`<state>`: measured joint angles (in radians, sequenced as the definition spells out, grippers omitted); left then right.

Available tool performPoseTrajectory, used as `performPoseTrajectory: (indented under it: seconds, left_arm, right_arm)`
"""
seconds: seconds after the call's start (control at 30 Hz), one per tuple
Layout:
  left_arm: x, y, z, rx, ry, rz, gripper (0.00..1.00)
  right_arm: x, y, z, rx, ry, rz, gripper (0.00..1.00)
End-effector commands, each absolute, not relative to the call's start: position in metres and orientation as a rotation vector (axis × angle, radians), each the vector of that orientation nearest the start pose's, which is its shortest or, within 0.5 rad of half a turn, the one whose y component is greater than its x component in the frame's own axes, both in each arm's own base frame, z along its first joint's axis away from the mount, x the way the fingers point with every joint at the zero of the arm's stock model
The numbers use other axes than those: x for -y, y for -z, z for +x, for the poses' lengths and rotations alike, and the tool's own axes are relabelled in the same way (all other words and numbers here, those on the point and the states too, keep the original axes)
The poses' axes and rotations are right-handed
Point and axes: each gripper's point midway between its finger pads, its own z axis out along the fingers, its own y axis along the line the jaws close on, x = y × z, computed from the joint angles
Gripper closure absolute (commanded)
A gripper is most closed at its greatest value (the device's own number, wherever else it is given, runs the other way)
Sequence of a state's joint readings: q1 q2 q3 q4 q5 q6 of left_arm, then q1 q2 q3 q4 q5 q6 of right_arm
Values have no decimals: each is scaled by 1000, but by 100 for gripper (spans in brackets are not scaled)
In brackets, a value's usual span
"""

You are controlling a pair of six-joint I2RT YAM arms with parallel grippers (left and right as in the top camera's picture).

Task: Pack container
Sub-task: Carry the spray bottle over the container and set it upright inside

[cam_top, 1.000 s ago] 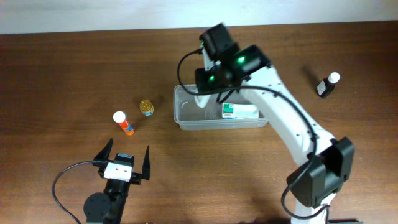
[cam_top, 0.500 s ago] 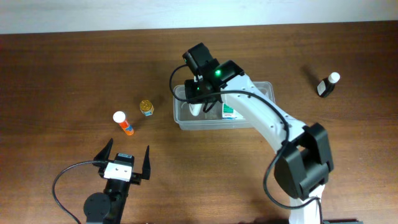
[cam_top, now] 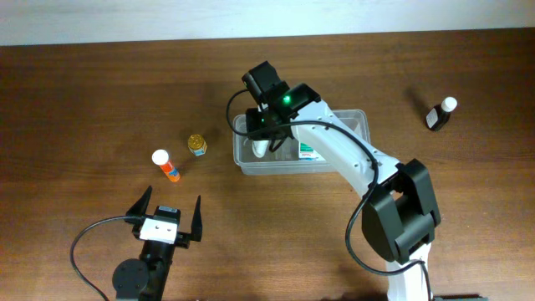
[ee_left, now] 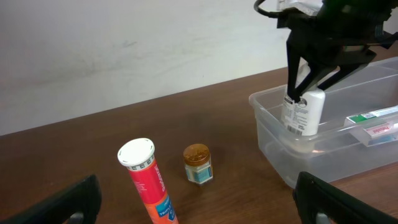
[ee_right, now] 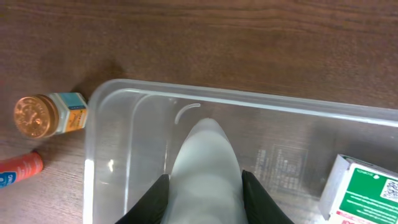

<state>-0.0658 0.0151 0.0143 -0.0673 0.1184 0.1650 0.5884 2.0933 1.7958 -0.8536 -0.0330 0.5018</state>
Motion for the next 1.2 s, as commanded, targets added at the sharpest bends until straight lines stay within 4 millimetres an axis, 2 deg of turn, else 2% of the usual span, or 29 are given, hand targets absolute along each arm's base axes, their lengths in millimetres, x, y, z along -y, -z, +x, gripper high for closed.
performPoseTrajectory:
  seconds: [0.0,0.43,0.73,1.17]
  left_arm:
    - [34,-158,244,-1618,6,277,1]
    - [34,-158,244,-1618,6,278,0]
    - [34,-158,244,-1618,6,278,1]
    - [34,-158,244,-1618,6,278,1]
  right_arm:
    - [-295,-107,413,-2750,-343,-144,72]
    - [-300,-109,416,-2727,-355,-149,72]
    - [-312,-119,428,-2660,-428,-153,72]
    - [-318,-125,433,-2627,-460,-155,71]
